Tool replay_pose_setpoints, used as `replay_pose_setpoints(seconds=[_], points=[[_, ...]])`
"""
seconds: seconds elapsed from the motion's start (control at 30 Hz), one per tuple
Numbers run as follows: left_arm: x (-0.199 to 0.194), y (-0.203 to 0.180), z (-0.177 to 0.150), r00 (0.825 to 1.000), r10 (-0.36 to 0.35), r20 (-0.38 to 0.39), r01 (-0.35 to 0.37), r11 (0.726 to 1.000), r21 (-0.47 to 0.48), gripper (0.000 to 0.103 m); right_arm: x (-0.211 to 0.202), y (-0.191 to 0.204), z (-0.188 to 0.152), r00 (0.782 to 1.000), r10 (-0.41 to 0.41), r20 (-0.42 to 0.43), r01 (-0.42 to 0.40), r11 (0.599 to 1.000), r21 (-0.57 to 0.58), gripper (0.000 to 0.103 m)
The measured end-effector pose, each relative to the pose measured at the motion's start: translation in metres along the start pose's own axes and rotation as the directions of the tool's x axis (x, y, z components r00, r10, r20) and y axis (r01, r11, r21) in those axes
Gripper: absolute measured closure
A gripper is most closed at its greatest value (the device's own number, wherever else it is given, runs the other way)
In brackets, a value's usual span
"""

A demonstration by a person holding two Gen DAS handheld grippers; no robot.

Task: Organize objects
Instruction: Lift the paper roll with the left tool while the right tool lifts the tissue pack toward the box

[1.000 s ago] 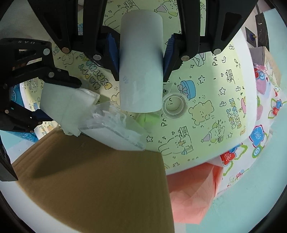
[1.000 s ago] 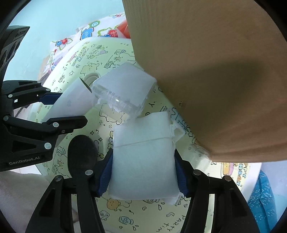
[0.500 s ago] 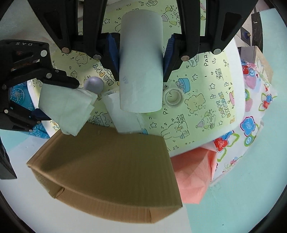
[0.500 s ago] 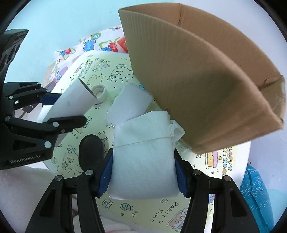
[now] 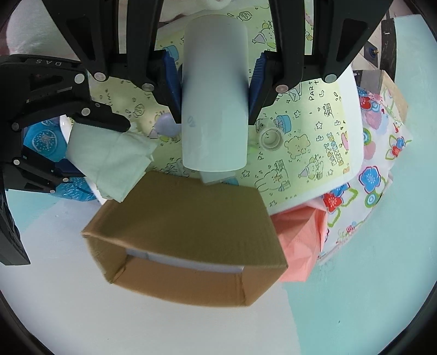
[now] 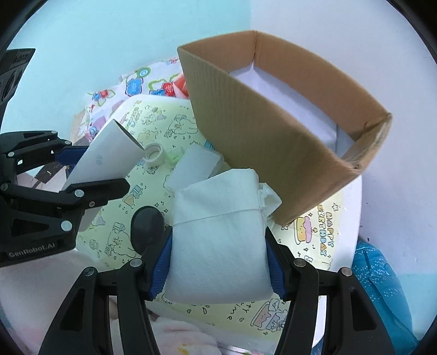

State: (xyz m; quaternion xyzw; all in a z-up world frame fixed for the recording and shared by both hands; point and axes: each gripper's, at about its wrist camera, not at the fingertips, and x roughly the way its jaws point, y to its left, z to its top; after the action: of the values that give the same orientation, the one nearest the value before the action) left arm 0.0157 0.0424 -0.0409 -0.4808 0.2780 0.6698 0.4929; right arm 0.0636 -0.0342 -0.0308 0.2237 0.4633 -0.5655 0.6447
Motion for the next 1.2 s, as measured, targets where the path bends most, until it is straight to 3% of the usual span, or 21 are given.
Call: replay_pose_setpoints(seconds=[0.4, 0.77, 1.2], points=[[-0.025, -0.024, 0.004, 0.999, 0.008, 0.037, -0.010, 0.999, 0.048, 0.058, -0.033, -0.004, -0.005, 0.997, -0.043, 0.067, 0.044, 0.999, -0.015, 0.040], [-0.052, -0.049, 0.014, 0.994, 0.029, 0.105, -0.042, 0.992, 0.120, 0.058, -0.067, -0.009, -0.008, 0.981, -0.099, 0.169, 0.109, 0.993, -0.050, 0.039], [-0.071, -0.072, 0.026, 0.989, 0.017, 0.148, -0.041, 0.986, 0.161, 0.058, -0.091, -0.023, -0.014, 0.964, -0.135, 0.227, 0.149, 0.988, -0.045, 0.039]])
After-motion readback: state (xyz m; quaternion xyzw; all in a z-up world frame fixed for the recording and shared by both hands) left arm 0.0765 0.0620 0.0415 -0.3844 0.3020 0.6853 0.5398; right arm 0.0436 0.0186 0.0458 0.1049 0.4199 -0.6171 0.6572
